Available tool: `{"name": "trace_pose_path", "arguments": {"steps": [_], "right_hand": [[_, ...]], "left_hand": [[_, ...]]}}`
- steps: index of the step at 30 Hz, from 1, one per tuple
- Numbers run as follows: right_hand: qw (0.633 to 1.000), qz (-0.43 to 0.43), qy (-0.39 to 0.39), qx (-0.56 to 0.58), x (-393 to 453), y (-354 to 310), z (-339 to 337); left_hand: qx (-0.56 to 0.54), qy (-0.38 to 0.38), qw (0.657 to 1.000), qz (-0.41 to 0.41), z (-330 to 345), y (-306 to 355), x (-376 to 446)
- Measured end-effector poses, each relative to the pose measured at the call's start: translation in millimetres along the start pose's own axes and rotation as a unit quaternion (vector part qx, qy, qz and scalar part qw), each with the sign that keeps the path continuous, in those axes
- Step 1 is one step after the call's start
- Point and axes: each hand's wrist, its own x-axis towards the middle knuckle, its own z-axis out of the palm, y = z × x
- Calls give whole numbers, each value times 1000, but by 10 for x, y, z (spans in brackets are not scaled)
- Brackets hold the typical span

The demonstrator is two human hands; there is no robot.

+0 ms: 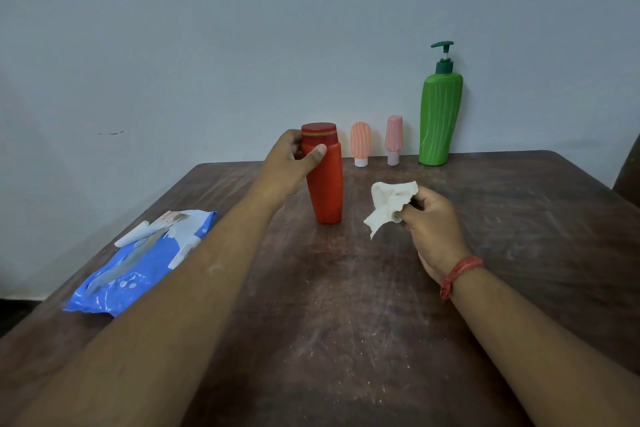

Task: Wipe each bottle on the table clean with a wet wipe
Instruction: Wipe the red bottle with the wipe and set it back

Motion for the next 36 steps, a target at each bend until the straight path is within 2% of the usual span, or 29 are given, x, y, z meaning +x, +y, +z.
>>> {"name": "trace_pose_path", "arguments": {"steps": [5,8,11,13,19,27,36], "right_hand": [[1000,1,3,-7,2,-13,-5],[1000,5,10,-3,-4,-27,5],[1000,2,10,-7,-11,-37,14],[1000,0,10,-5,-8,-43,13],[1000,-15,11,-21,42,-41,-36],[989,-99,85,-68,331,-14,245],[986,-129,74,-69,516,114,344]], "left_hand": [[-8,30,999,-44,110,-63,-150],[29,59,992,-112,300,-214,-293],[97,54,982,-155,530,-359,-414],[146,73,976,-146,642,-408,-410],[202,113,963,-138,758,-477,-144],[276,164,933,-166,653,-722,318],[312,192,912,-181,560,-974,957]]}}
